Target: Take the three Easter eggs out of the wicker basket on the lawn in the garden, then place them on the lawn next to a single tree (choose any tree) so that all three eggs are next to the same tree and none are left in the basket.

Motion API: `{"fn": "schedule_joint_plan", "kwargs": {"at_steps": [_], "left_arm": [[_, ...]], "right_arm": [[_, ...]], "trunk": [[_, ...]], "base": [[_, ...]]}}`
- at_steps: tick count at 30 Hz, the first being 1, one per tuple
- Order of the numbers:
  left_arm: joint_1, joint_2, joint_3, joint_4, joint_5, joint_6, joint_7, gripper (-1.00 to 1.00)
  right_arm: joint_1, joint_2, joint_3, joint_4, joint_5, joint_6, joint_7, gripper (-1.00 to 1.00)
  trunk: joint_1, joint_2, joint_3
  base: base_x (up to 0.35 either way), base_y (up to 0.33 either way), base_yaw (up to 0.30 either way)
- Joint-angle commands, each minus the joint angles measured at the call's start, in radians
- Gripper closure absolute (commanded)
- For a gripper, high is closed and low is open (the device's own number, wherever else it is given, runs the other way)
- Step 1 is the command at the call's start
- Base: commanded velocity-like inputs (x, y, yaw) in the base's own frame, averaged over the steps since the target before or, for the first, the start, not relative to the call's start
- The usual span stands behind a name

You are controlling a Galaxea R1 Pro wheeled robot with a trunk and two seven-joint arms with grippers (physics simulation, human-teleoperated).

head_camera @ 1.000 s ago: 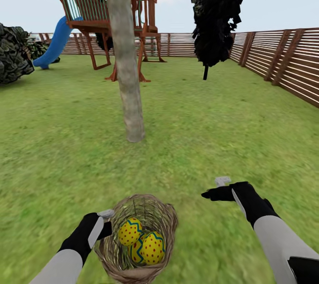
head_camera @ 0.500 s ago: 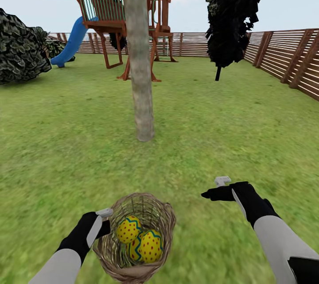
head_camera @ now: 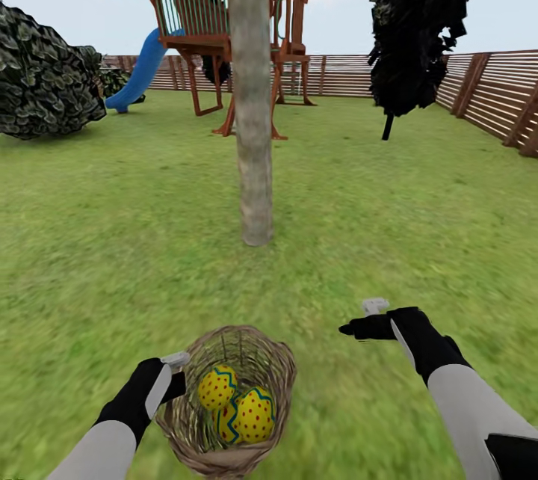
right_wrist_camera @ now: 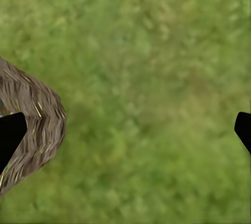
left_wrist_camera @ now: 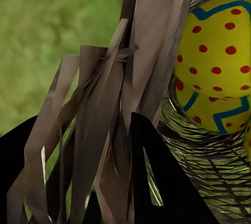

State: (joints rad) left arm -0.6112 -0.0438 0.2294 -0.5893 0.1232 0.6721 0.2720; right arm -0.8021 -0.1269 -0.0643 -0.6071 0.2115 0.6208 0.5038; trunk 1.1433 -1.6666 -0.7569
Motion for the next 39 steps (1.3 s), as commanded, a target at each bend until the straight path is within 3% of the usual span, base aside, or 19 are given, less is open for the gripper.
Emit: {"fn": "schedule_joint_plan", "kwargs": {"at_steps": [1, 22, 31, 39], "left_arm": [[-0.001, -0.001, 0.004, -0.001, 0.015, 0.001, 0.007, 1.0], [-0.001, -0.001, 0.004, -0.001, 0.015, 0.001, 0.007, 1.0], [-0.001, -0.001, 0.004, -0.001, 0.015, 0.001, 0.007, 1.0], [-0.001, -0.001, 0.004, -0.001, 0.015, 0.001, 0.007, 1.0]], "right_arm": [[0.0, 0.001, -0.005, -0.002, 0.01, 0.004, 0.009, -1.0], [0.0, 0.001, -0.005, -0.002, 0.034, 0.004, 0.009, -1.0], [0.0, 0.001, -0.005, -0.002, 0.034, 0.004, 0.009, -1.0], [0.0, 0.001, -0.005, 0.009, 0.035, -0.003, 0.007, -1.0]], "trunk": [[0.001, 0.0, -0.001], [0.001, 0.0, -0.001], [0.001, 0.0, -0.001], [0.001, 0.0, -0.001]], "base": [[0.322, 0.0, 0.29], [0.323, 0.0, 0.037], [0.324, 0.0, 0.255], [0.324, 0.0, 0.017]]}}
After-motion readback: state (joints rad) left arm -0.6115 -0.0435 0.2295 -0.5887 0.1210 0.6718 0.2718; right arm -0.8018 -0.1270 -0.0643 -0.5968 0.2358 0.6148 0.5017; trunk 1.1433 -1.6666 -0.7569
